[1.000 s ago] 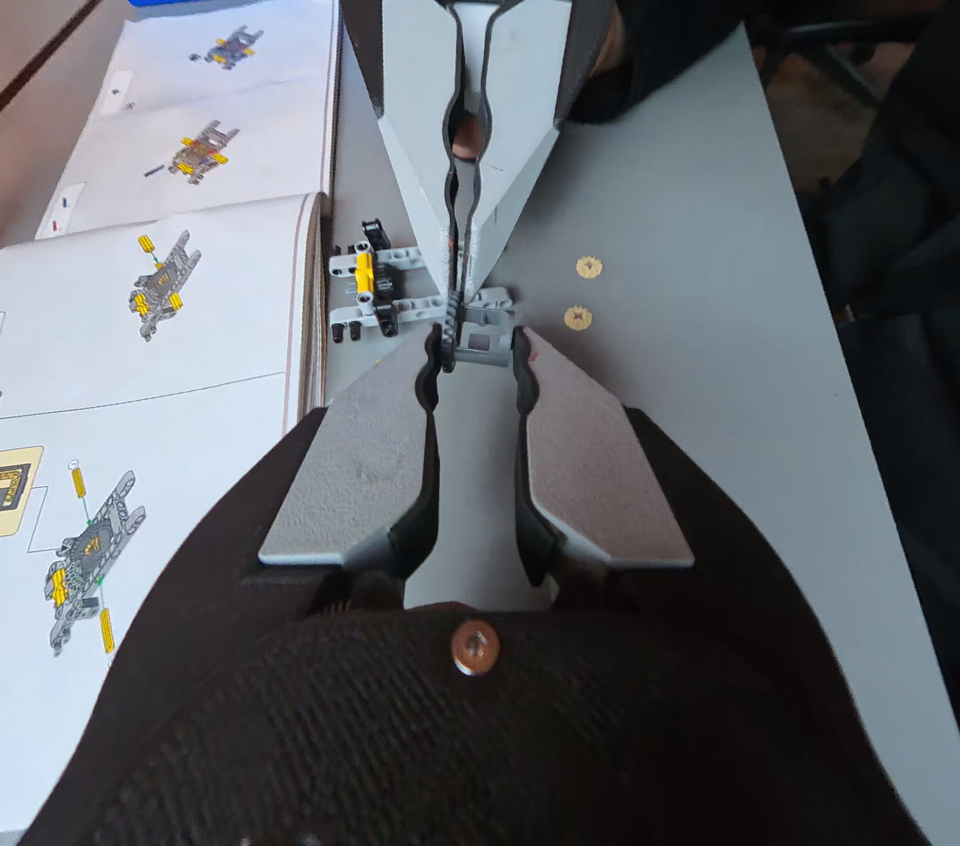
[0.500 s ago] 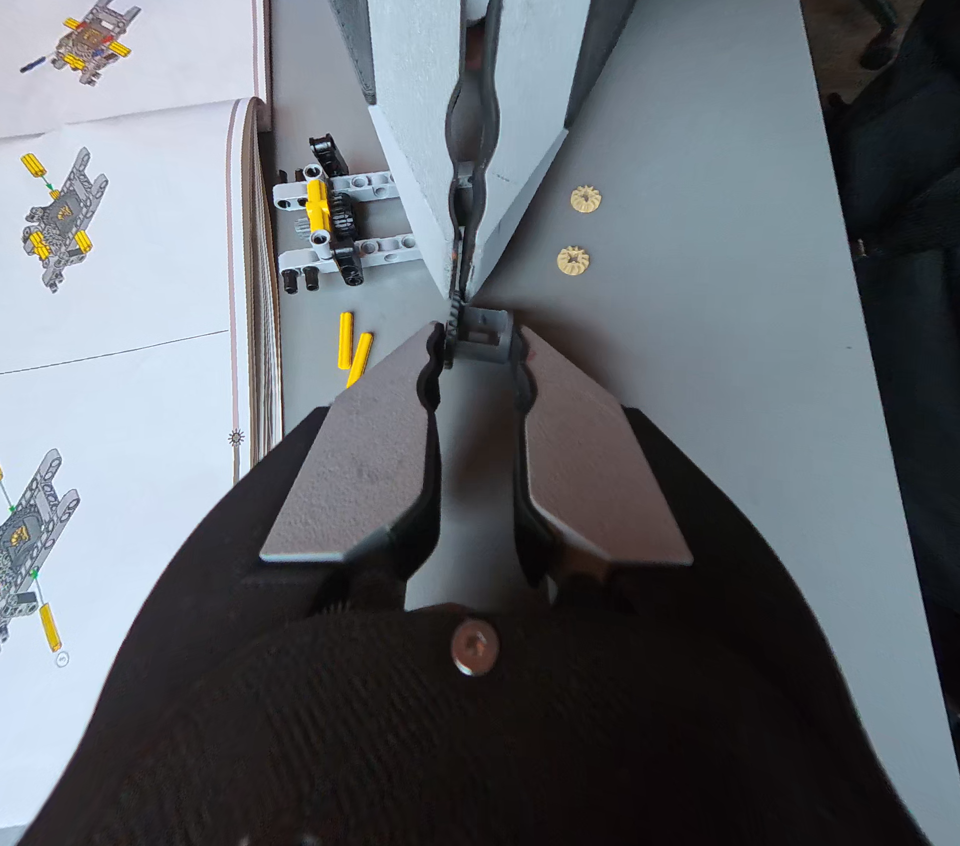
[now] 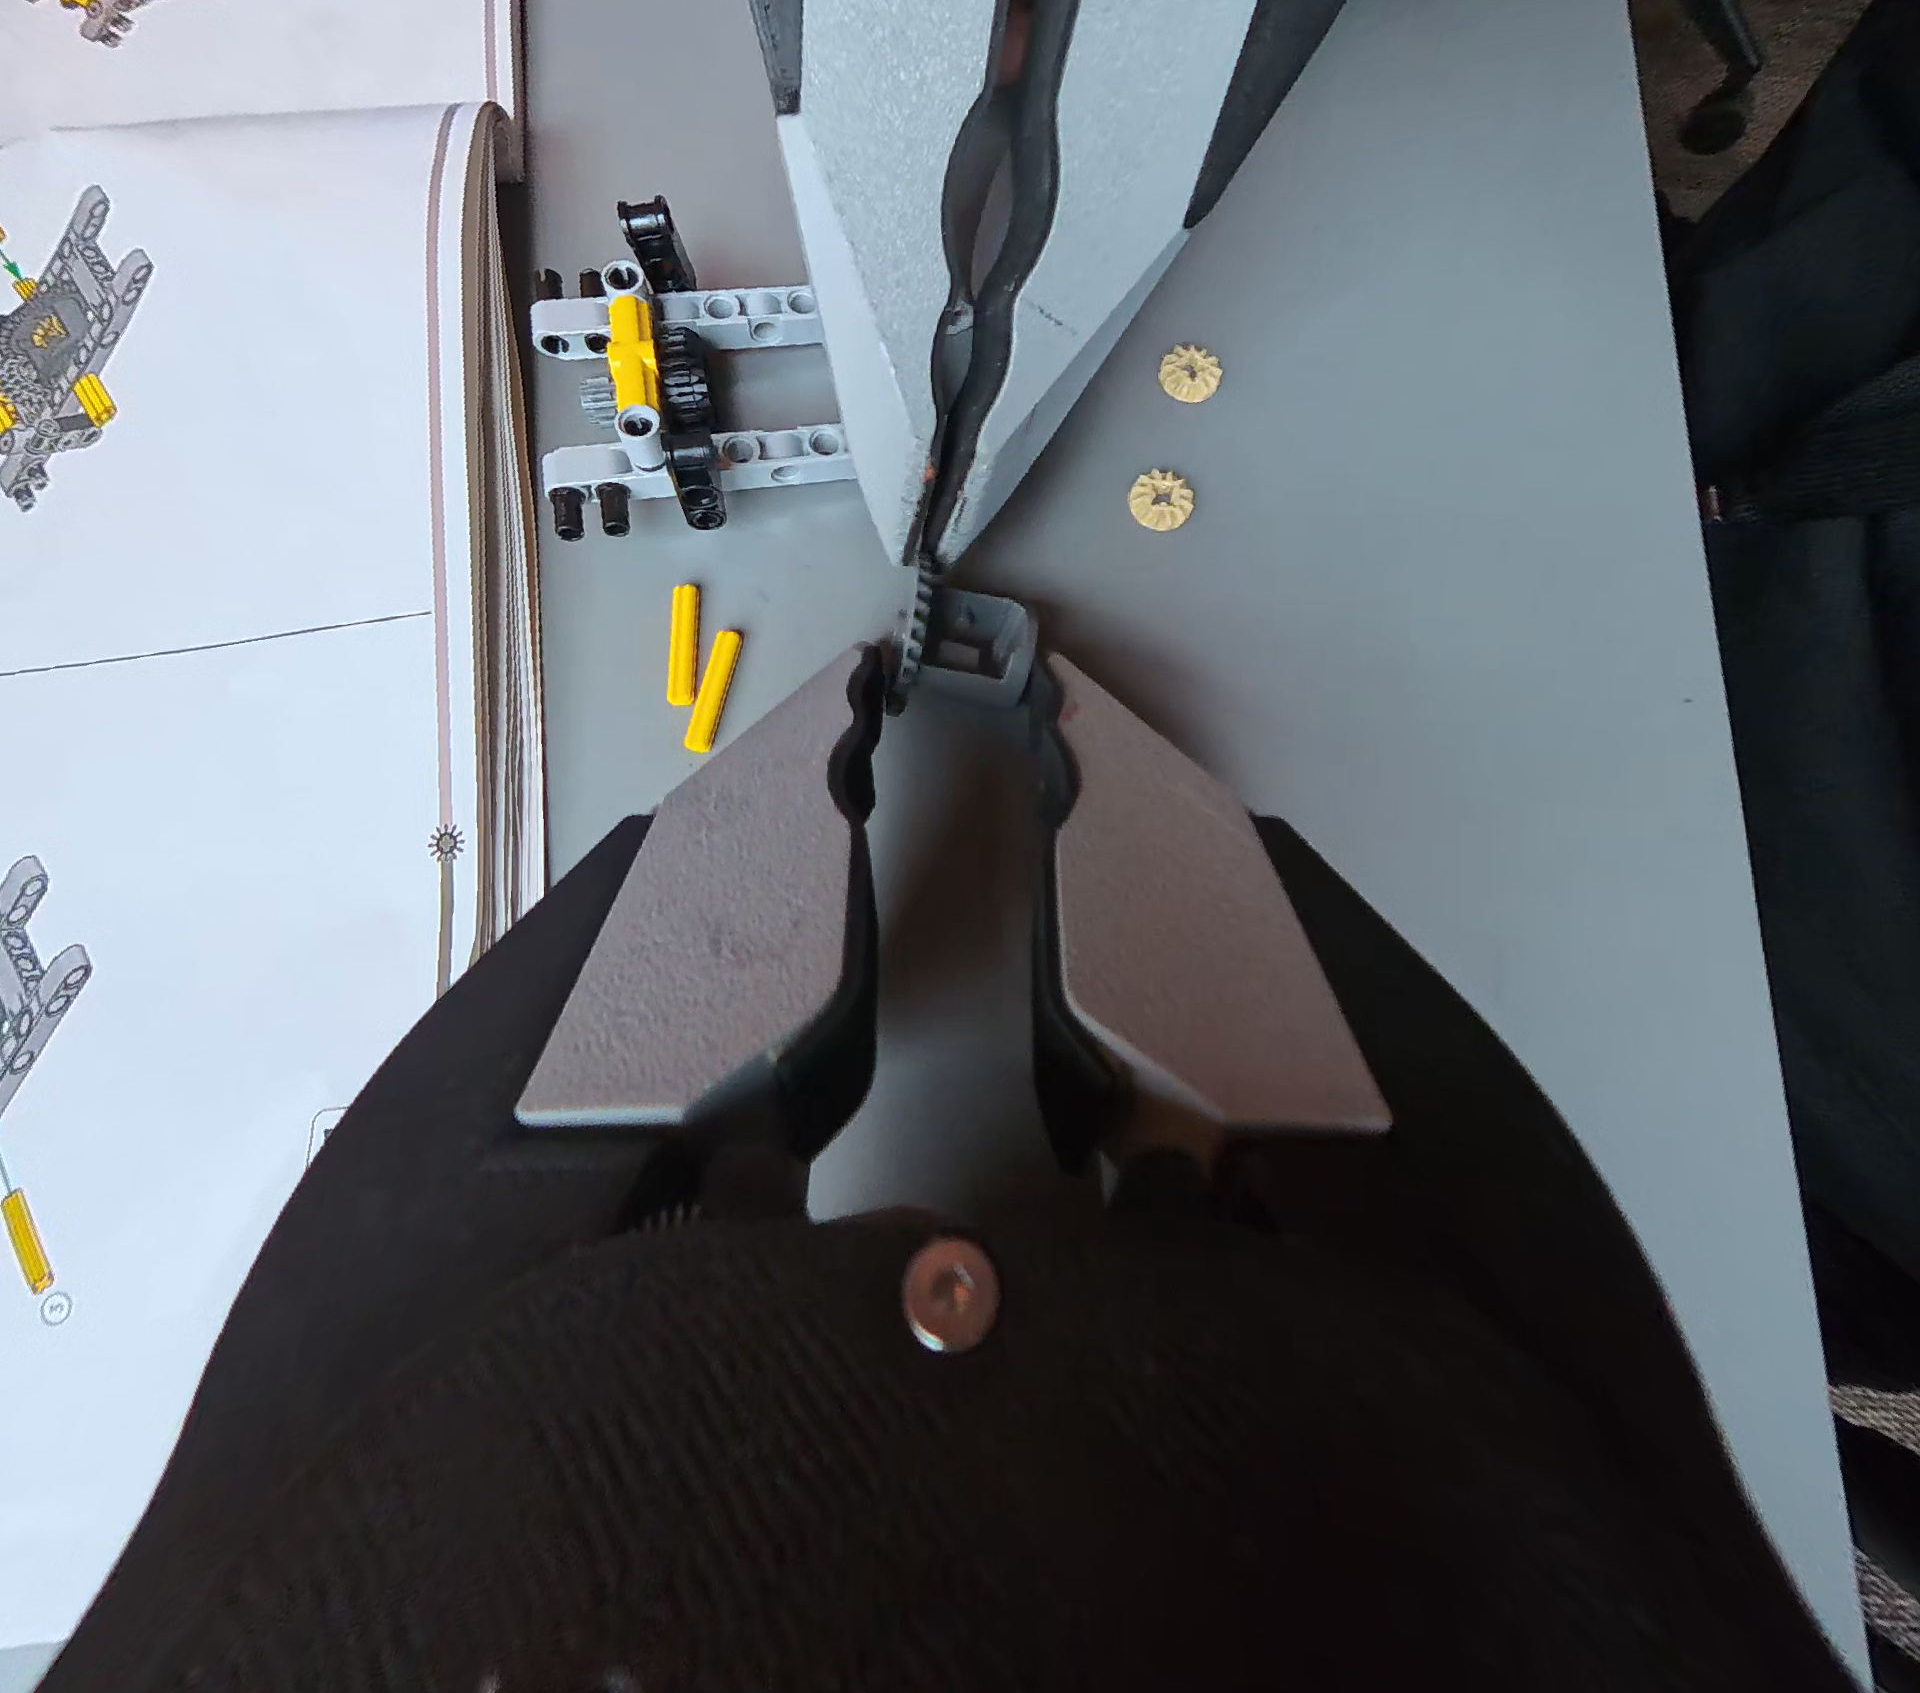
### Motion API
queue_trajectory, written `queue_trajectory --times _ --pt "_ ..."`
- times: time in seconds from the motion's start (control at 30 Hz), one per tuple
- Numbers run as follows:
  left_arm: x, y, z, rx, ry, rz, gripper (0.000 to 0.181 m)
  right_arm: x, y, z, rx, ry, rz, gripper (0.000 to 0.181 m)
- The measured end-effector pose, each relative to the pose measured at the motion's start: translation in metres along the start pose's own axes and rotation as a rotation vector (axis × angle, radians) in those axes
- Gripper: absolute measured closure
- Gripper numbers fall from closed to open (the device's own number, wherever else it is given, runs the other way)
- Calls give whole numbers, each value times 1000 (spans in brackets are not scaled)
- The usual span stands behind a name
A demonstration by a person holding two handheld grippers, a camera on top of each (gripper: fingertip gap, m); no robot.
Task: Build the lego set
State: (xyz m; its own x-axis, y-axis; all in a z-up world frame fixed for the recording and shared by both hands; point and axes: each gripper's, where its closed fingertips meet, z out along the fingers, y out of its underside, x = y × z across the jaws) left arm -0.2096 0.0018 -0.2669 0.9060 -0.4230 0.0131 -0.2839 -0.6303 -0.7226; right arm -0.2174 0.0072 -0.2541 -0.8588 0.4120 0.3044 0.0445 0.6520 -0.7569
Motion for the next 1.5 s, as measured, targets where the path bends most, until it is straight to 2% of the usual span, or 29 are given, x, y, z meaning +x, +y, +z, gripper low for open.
queue_trajectory --times 0.17,0.37,0.47,0.7,0.9,1.5 --pt "-2 0 -1 4 -2 -20 149 6 -4 -2 13 101 -106 181" --pt "-6 -4 -5 41 -12 -23 146 11 -5 -4 -71 308 -446 181" --pt "-7 -3 -5 34 -12 -27 149 9 -4 -2 -99 348 -542 181" --pt "-9 -2 -3 20 -36 -14 151 9 -6 -2 -86 350 -548 181" --pt "-14 1 -3 2 -88 24 151 11 -6 -5 -46 302 -443 181" --pt "-15 1 -4 4 -106 50 151 2 -9 -4 -25 265 -465 173"
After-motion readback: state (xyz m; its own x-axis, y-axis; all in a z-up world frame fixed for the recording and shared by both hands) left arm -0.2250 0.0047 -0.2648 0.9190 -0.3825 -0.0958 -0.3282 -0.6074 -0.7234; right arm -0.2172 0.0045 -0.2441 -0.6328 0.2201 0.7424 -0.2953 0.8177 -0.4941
